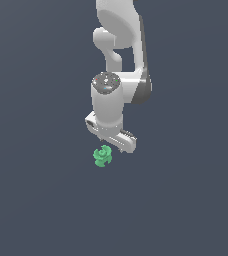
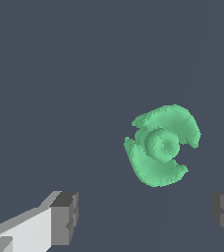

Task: Pick up the object and move it to a goal position.

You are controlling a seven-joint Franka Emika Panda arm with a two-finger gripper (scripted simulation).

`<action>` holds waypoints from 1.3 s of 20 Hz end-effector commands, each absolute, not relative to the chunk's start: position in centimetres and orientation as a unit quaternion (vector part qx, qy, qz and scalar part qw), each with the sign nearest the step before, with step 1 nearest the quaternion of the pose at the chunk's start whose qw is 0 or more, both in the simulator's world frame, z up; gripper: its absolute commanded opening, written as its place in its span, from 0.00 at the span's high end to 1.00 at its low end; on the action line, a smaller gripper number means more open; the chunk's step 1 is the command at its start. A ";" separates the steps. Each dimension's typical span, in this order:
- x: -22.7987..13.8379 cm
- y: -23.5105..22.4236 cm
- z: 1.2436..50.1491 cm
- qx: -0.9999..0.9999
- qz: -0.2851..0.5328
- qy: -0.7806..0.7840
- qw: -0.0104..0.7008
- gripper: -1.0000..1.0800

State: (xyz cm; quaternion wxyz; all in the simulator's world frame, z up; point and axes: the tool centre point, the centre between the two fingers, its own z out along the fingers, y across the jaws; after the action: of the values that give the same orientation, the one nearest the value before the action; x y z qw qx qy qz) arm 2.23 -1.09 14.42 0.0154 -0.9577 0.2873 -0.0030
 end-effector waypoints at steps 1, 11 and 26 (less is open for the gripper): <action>2.3 -1.9 13.8 -0.945 -0.002 0.326 0.013 0.04; 2.6 -4.3 11.9 -0.898 0.000 0.440 0.004 0.04; 2.7 -5.1 10.6 -0.880 0.000 0.475 0.000 0.04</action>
State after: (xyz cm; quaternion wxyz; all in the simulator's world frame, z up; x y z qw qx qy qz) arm 2.69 -5.09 11.00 0.0004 -0.8803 0.4744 -0.0003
